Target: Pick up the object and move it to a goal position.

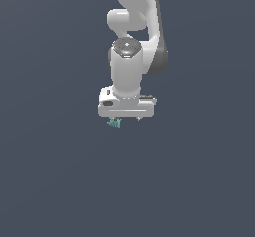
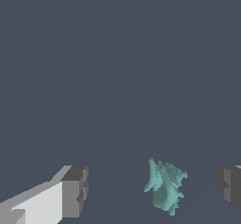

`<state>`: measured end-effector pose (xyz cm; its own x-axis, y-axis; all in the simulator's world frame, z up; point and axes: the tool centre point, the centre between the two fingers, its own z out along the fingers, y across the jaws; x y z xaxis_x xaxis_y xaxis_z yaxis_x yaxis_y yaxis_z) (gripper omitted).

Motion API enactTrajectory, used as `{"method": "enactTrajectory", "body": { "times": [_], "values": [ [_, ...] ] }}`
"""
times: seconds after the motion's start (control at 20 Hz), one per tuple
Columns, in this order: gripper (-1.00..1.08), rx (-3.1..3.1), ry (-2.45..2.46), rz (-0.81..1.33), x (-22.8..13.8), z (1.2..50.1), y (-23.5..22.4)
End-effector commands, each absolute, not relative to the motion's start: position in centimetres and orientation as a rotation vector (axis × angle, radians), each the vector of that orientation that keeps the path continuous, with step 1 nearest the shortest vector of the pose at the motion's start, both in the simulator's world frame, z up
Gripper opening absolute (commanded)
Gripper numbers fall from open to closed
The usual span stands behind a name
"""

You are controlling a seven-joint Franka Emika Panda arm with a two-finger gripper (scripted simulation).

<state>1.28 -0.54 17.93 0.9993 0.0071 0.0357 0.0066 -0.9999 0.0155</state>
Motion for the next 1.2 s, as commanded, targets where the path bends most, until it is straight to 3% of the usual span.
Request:
{"method": "enactTrajectory", "body": {
  "times": [0.0,0.6,1.15],
  "values": [
    [1.0,3.126,0.011,0.056,1.3,17.9,-0.5],
    [1.0,3.135,-0.1,0.112,2.2,19.7,-2.8],
    [1.0,3.136,-0.151,0.079,-0.3,16.2,-4.2]
  ]
}}
